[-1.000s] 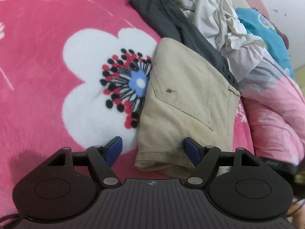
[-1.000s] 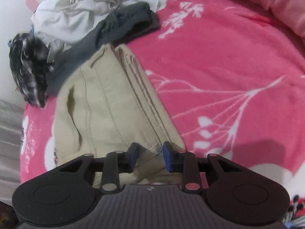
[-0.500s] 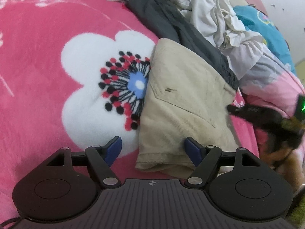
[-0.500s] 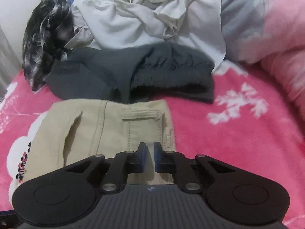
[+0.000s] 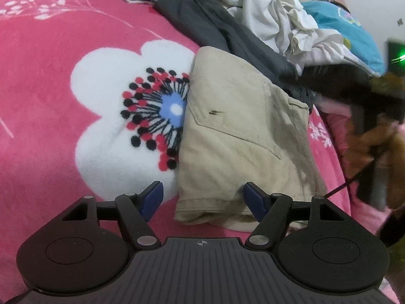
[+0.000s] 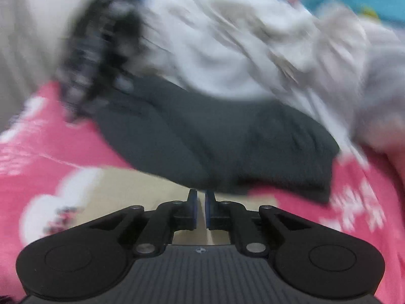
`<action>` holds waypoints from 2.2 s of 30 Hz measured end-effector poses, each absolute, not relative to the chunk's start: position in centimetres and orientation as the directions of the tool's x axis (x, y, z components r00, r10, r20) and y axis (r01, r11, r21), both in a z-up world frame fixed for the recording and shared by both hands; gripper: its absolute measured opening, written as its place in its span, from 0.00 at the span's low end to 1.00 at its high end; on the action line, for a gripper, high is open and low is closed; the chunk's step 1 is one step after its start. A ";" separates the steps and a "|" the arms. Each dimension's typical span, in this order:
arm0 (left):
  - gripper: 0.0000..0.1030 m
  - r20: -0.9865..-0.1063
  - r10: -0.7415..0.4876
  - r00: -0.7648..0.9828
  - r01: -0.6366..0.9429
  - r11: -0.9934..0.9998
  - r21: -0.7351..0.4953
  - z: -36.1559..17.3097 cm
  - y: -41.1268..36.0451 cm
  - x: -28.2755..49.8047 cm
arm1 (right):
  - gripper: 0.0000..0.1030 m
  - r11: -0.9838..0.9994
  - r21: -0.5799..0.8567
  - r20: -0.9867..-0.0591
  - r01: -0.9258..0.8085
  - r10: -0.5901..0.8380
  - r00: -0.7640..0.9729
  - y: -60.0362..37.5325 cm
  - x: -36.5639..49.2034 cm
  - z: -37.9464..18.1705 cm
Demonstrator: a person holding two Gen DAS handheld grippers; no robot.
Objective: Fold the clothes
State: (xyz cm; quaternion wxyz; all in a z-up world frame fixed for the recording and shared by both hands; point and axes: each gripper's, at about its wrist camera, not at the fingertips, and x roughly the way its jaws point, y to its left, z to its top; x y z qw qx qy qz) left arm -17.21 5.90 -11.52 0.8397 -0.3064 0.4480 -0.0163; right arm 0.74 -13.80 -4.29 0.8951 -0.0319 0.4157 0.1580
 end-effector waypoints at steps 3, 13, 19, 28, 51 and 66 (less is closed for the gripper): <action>0.70 -0.743 -0.299 0.599 -0.238 0.819 -0.522 -11.4 5.8 -17.3 | 0.06 0.894 0.117 -0.737 -0.432 0.370 0.566 -10.4 0.7 -4.0; 0.66 -0.674 -0.361 0.645 -0.260 0.726 -0.637 -11.4 7.8 -17.7 | 0.04 0.922 0.169 -0.801 -0.349 0.335 0.497 -11.3 3.0 -6.1; 0.66 -0.569 -0.293 0.768 -0.234 0.699 -0.676 -7.0 9.7 -19.7 | 0.04 0.926 0.230 -0.748 -0.298 0.364 0.554 -19.4 -1.7 1.7; 0.68 -0.784 -0.214 0.583 -0.034 0.957 -0.287 -5.2 0.9 -12.6 | 0.07 0.925 0.309 -0.820 -0.221 0.377 0.430 -22.1 -7.6 0.4; 0.77 -0.913 -0.017 0.408 -0.068 0.996 -0.049 -7.5 -4.1 -10.3 | 0.09 0.974 0.168 -0.904 -0.153 0.214 0.370 -21.2 -10.0 -6.1; 0.78 -0.919 -0.001 0.395 -0.059 0.998 -0.027 -7.4 -4.4 -10.1 | 0.08 0.974 0.150 -0.912 -0.167 0.202 0.358 -21.0 -9.6 -6.4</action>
